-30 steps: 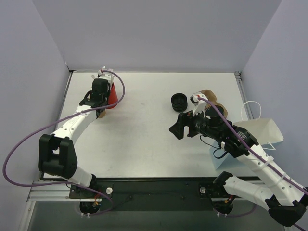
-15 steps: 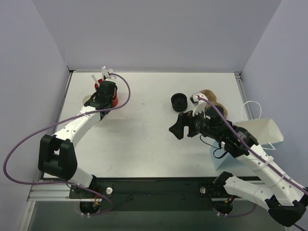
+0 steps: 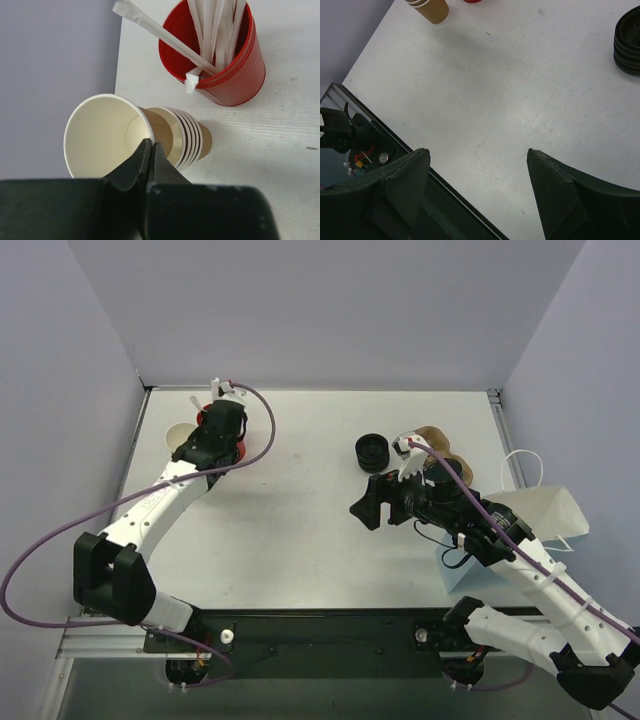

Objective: Pack the takeout coffee

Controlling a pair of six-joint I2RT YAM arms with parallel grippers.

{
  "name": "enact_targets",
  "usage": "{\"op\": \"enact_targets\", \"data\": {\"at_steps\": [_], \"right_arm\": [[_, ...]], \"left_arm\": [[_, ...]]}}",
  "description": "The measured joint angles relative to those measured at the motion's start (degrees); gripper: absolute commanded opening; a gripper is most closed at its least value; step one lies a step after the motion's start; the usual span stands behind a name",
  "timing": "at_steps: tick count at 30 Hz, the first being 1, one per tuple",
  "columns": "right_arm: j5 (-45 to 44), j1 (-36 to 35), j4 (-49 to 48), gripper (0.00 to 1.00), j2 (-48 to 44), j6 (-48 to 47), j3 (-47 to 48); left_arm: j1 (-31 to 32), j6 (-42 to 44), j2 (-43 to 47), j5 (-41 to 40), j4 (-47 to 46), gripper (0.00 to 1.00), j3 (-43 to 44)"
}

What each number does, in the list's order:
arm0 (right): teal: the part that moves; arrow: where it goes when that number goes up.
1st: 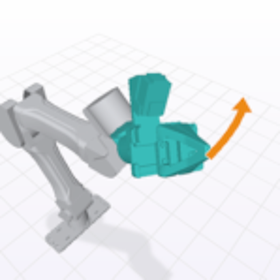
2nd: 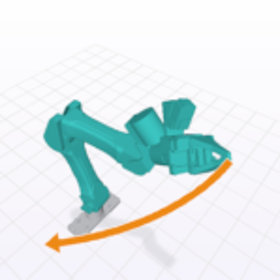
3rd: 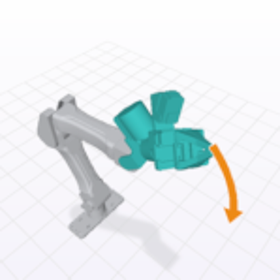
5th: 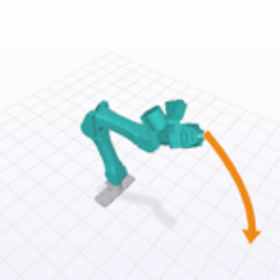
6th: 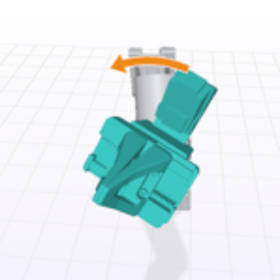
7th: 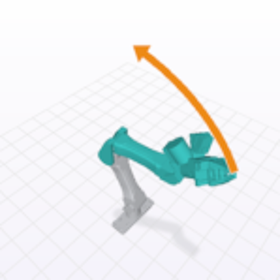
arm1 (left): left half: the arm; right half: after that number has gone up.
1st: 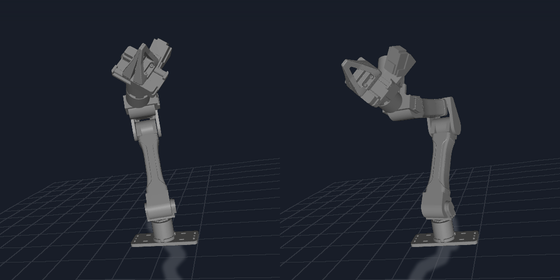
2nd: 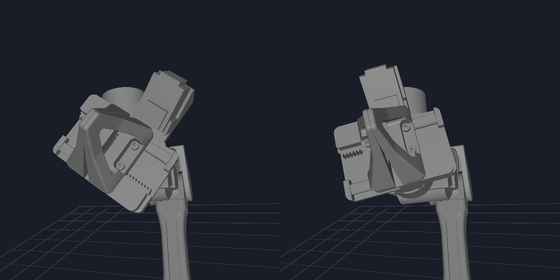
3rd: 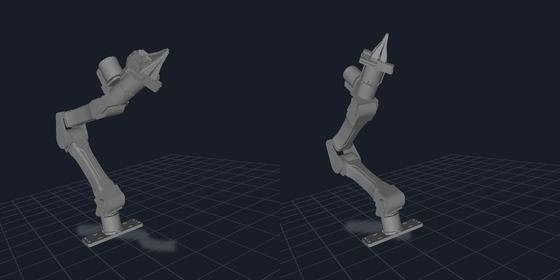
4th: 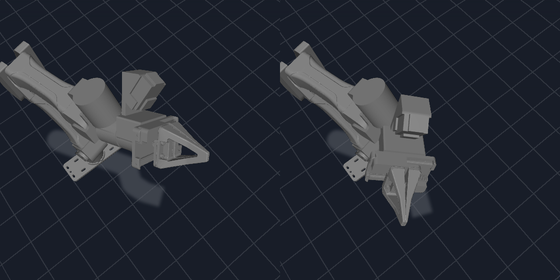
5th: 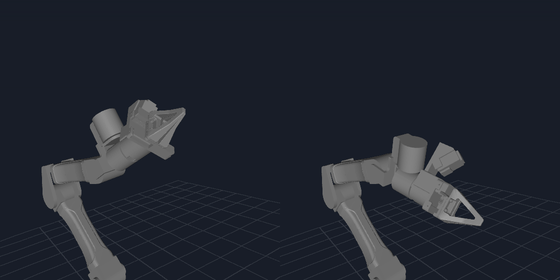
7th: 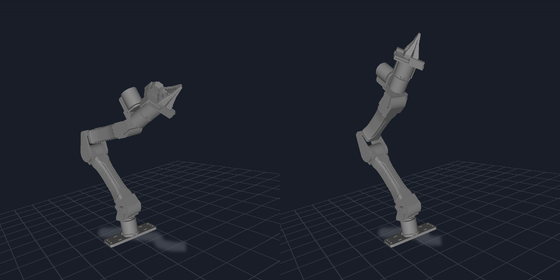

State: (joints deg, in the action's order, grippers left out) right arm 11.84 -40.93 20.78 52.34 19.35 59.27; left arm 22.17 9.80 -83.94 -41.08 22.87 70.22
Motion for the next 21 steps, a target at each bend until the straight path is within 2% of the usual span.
{"op": "enact_targets", "data": {"at_steps": [11,17,21], "right_arm": [[0.9,0.0,0.0,0.80,0.0,1.4,0.0],[0.5,0.0,0.1,0.80,-0.2,2.0,0.0],[-0.3,0.0,0.8,0.80,-0.6,2.1,0.0]], "left_arm": [[4.5,0.2,9.5,0.1,6.8,0.00,9.4],[7.6,-3.5,16.1,11.4,10.8,0.00,9.9],[11.5,-7.8,20.2,18.1,9.4,0.00,6.8]]}}
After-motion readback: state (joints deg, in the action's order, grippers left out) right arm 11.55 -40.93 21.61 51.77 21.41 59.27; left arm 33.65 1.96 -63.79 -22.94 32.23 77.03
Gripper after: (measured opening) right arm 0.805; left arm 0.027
